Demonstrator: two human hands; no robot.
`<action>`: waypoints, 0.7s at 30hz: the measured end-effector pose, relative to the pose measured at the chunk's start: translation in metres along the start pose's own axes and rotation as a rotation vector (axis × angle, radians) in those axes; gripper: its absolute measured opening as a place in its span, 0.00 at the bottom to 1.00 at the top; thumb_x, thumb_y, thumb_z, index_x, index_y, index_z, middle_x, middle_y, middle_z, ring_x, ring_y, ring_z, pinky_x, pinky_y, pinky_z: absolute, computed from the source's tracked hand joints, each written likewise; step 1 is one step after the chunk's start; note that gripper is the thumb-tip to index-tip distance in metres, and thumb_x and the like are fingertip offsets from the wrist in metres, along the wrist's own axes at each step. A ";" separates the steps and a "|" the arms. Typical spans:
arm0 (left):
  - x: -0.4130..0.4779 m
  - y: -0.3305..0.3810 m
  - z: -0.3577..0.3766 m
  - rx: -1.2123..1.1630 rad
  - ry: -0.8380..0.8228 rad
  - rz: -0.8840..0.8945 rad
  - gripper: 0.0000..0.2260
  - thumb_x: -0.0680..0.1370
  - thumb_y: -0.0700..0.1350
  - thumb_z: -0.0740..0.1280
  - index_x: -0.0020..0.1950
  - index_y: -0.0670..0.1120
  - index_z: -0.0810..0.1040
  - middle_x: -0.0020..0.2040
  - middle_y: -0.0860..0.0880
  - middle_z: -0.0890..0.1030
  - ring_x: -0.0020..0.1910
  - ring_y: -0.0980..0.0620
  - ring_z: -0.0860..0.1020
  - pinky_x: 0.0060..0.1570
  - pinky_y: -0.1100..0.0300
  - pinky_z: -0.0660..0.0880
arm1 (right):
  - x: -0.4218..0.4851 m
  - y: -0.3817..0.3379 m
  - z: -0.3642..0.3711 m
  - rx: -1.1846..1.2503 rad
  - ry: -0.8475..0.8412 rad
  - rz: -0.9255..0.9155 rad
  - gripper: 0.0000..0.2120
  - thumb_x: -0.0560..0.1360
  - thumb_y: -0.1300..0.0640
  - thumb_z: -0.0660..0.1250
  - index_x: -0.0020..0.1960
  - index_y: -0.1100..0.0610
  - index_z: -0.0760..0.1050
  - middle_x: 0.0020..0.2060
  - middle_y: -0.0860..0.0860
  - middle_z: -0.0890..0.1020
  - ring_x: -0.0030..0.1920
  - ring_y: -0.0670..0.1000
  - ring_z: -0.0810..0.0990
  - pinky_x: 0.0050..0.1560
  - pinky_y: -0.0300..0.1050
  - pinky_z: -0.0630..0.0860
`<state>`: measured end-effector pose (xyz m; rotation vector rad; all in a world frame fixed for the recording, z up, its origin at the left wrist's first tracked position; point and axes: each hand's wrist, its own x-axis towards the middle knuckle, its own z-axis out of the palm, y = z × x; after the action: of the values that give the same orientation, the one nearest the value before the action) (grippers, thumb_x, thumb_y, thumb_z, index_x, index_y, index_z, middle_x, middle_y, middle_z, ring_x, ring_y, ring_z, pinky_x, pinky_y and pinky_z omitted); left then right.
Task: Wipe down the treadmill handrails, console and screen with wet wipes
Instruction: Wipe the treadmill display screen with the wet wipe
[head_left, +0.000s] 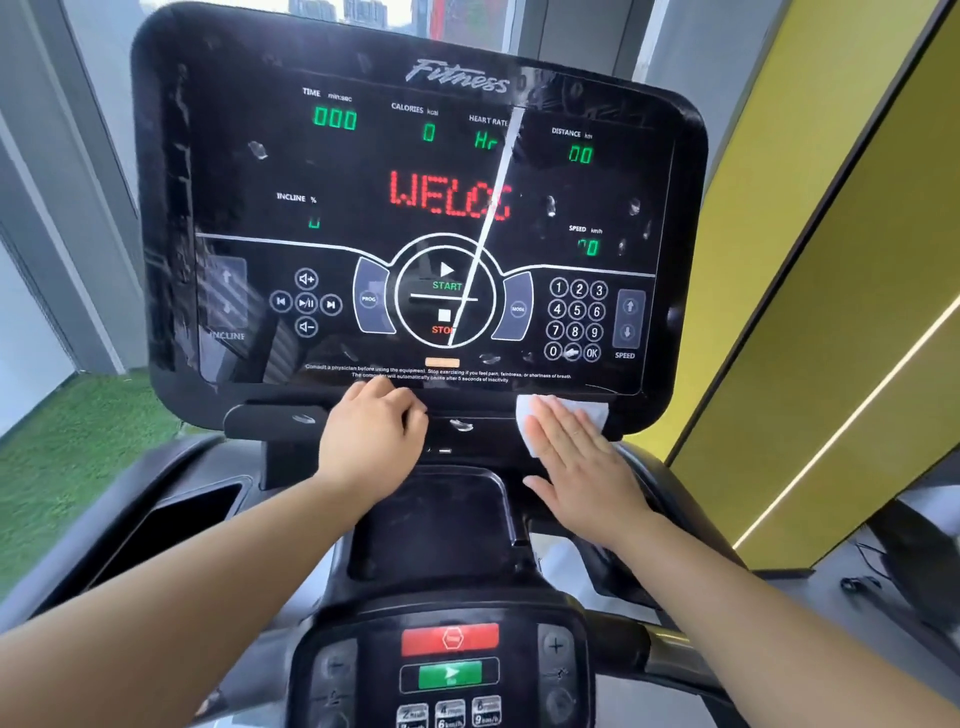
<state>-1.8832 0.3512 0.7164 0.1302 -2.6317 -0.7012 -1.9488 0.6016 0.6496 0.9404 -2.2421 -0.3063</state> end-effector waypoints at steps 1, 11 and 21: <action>0.000 0.000 0.000 -0.012 -0.010 -0.005 0.15 0.78 0.47 0.57 0.51 0.45 0.82 0.49 0.47 0.78 0.54 0.45 0.72 0.54 0.56 0.68 | -0.002 0.005 -0.002 -0.006 -0.007 -0.002 0.34 0.79 0.44 0.49 0.77 0.59 0.39 0.75 0.55 0.55 0.77 0.53 0.45 0.75 0.51 0.47; 0.000 -0.002 0.000 -0.022 0.027 0.058 0.27 0.71 0.53 0.46 0.50 0.45 0.83 0.46 0.47 0.79 0.51 0.44 0.74 0.48 0.56 0.71 | 0.019 -0.010 -0.009 -0.017 0.000 -0.021 0.32 0.78 0.45 0.50 0.76 0.60 0.50 0.74 0.55 0.59 0.76 0.53 0.47 0.75 0.50 0.46; -0.002 -0.010 -0.005 -0.055 0.010 0.068 0.21 0.72 0.49 0.54 0.53 0.48 0.84 0.47 0.50 0.79 0.53 0.47 0.74 0.47 0.63 0.66 | 0.014 0.024 -0.008 -0.117 -0.045 -0.278 0.32 0.76 0.45 0.51 0.75 0.60 0.49 0.74 0.54 0.56 0.77 0.55 0.44 0.75 0.54 0.48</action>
<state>-1.8793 0.3403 0.7144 0.0289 -2.5913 -0.7468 -1.9637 0.6092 0.6735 1.1918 -2.1065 -0.5817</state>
